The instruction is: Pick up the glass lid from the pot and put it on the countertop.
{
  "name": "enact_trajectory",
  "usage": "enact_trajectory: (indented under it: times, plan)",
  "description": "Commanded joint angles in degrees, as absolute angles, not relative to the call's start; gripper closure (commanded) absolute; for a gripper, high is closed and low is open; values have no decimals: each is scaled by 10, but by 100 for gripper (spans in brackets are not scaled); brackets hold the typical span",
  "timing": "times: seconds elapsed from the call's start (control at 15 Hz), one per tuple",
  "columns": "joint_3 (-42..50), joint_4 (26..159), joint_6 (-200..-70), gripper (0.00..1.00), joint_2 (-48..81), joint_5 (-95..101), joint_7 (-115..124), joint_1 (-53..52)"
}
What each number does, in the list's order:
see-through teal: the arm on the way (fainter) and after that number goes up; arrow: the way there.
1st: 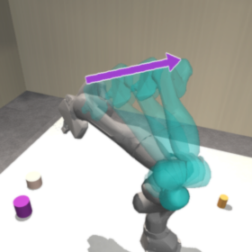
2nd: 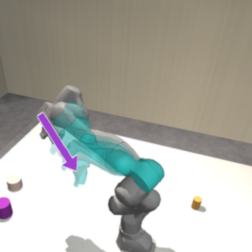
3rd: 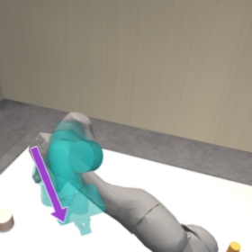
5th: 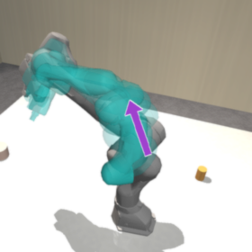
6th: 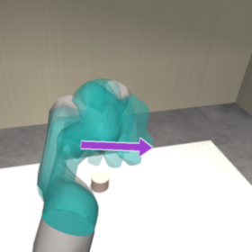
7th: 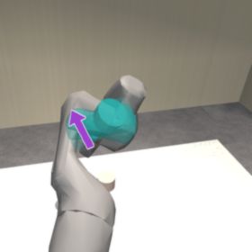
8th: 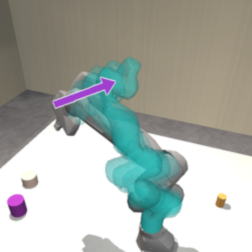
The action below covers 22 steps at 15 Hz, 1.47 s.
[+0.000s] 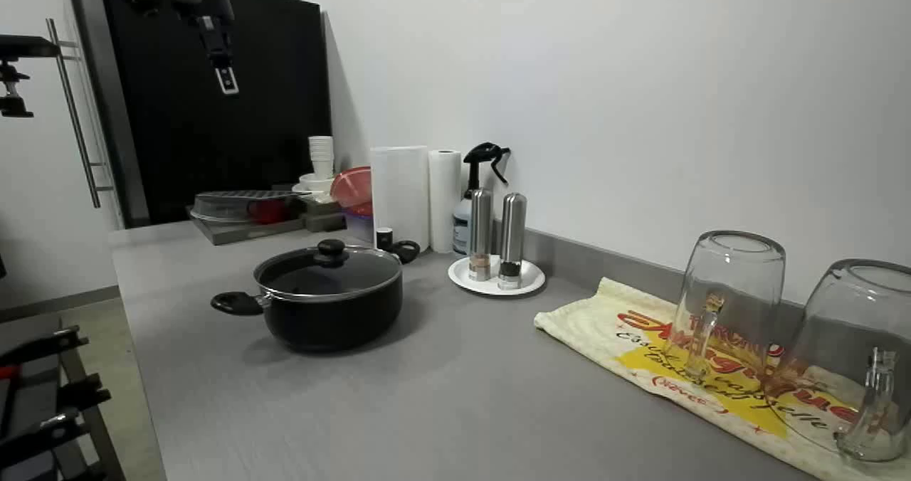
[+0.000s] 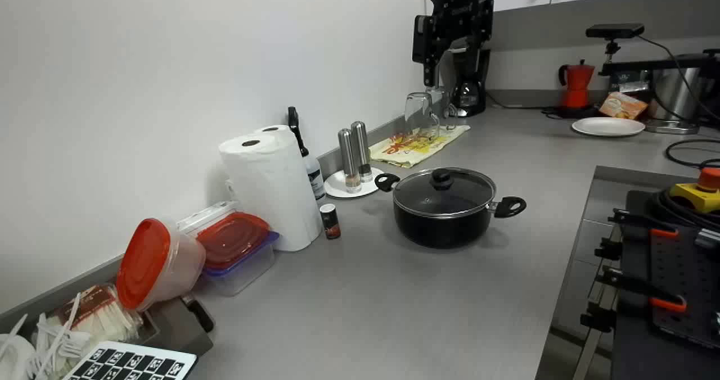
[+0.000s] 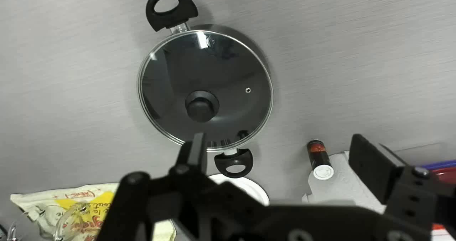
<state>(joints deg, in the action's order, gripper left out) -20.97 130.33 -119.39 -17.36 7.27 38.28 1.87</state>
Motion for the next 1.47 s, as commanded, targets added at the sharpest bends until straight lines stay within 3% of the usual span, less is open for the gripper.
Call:
enact_trajectory:
  times: [0.0,0.4,0.87,1.4]
  plan:
    - [-187,1302,-1192,0,-171,81,389,-6]
    - [-187,1290,-1192,0,-158,86,400,-4]
    - [-163,1144,-1187,0,-2,150,499,-4]
    - [-70,1038,-1128,0,123,181,521,-46]
